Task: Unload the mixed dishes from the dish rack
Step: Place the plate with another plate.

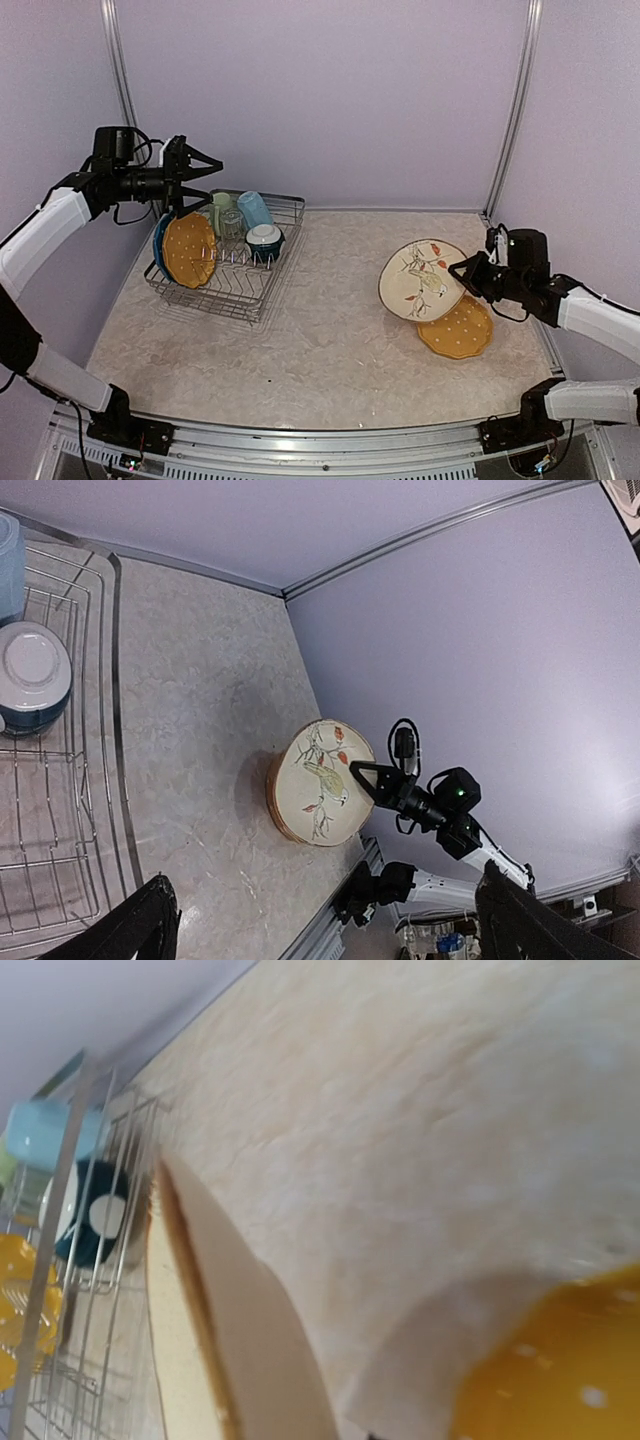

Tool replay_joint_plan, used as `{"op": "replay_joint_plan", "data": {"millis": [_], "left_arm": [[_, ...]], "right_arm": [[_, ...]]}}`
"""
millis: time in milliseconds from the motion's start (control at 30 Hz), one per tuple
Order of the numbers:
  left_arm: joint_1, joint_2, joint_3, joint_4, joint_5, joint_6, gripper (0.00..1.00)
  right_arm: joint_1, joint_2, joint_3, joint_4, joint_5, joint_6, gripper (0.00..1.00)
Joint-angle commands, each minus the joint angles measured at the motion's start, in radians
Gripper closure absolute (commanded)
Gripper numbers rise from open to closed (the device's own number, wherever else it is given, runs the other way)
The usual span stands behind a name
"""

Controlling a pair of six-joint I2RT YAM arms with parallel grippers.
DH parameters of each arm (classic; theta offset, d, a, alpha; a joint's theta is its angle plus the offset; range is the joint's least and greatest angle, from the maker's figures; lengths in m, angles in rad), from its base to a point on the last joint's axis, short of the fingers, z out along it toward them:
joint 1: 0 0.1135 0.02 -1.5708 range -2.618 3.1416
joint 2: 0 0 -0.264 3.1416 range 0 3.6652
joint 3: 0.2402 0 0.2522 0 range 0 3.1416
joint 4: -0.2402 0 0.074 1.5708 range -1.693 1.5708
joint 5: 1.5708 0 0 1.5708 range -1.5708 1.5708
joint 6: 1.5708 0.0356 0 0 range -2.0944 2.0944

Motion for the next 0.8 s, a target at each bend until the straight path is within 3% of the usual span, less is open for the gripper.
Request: {"op": "replay_joint_plan", "data": {"millis": [0, 267, 567, 767], "left_arm": [[0.014, -0.011, -0.017, -0.001, -0.021, 0.071, 0.01], [0.024, -0.014, -0.033, -0.019, -0.092, 0.12, 0.01], [0.024, 0.003, -0.04, -0.03, -0.092, 0.161, 0.03], [0.025, -0.009, -0.051, -0.013, -0.073, 0.181, 0.03]], "right_arm": [[-0.08, -0.163, -0.026, -0.085, -0.092, -0.018, 1.0], [-0.241, -0.395, -0.072, -0.279, -0.169, -0.067, 1.0], [-0.452, -0.329, -0.17, -0.196, -0.399, -0.08, 1.0], [-0.518, -0.275, -0.248, -0.106, -0.499, -0.065, 1.0]]}}
